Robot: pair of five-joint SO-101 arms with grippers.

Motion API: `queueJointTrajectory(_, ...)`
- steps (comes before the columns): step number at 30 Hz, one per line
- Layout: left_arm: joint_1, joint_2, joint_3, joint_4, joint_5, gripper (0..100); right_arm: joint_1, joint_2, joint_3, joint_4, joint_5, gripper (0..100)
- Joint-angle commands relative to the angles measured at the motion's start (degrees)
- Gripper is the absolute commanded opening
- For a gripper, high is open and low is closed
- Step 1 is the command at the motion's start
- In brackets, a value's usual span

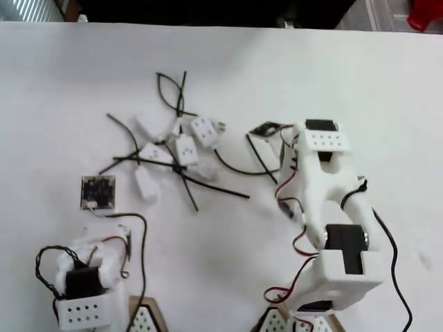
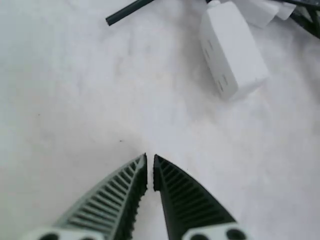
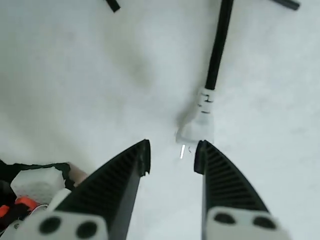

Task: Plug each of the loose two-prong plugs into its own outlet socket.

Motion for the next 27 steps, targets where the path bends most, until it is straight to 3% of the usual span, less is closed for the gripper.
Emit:
queueJointTrajectory(1, 0.84, -0.22, -0.18, -0.53, -0.53, 5, -0.4, -0.4, 1.85, -3.56, 0.62, 14.8)
queueJointTrajectory(10, 0.84, -0.22, -0.18, -0.53, -0.53, 5, 3.12, -0.4, 3.6, -6.46, 1.41, 14.8)
queueJointTrajectory(27, 0.84, -0.22, -0.18, -0.53, -0.53, 5, 3.21, 6.55, 3.52, -10.15, 3.87, 14.3)
